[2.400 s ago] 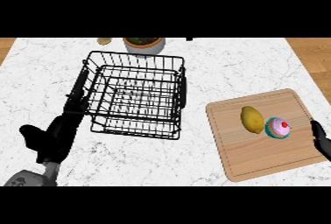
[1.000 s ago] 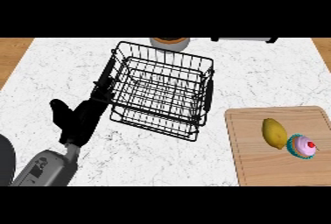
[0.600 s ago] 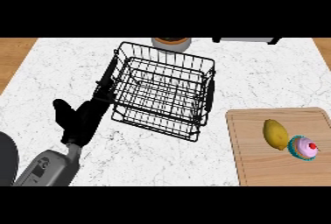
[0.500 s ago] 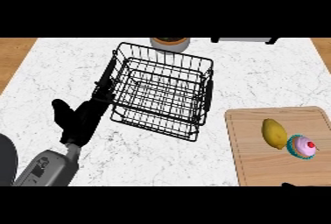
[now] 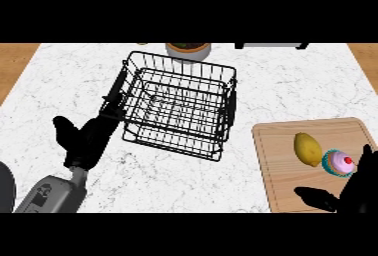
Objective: Pick the cupcake from the cutting board and place it in the tiered basket
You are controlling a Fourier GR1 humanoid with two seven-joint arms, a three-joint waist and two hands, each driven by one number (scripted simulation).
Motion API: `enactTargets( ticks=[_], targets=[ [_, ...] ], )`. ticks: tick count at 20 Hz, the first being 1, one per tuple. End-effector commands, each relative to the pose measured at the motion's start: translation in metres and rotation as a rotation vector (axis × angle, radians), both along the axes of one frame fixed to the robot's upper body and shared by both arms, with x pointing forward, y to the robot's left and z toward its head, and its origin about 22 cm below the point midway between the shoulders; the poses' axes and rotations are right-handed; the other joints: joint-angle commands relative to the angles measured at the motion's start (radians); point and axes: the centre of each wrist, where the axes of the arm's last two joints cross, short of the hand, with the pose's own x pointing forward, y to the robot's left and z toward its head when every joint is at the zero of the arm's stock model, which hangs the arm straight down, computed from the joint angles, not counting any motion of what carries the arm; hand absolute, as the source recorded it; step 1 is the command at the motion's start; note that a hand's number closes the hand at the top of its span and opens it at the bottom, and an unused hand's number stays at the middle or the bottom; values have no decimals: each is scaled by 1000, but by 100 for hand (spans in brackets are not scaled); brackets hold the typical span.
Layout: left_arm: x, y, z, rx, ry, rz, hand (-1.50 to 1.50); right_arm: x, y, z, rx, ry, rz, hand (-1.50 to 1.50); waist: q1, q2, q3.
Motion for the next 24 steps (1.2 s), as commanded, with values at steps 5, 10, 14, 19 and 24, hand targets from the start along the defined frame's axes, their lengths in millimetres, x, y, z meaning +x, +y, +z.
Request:
enactTargets(
  ticks=[5,10,14,19,24],
  targets=[
    [-3,-16,15,-10,6,-6,0,-10,-18,-30,-55,19,-71,-150,-10,0,0],
    [5,-3,-11,-2,-3,8,0,12,2,-20,-60,-3,-86,-150,-10,1,0],
    [-10,-13,-9,-12,7,0,0,-3,-17,-35,-46,1,-94,-150,-10,0,0],
    [1,-18,-8,-15,0,-12,0,1,-9,-54,-38,-36,-90,-150,-11,1,0],
    [-17,-23,-3,-16,4,-2,0,12,-27,-63,-14,-46,-98,-150,-7,0,0]
  ],
)
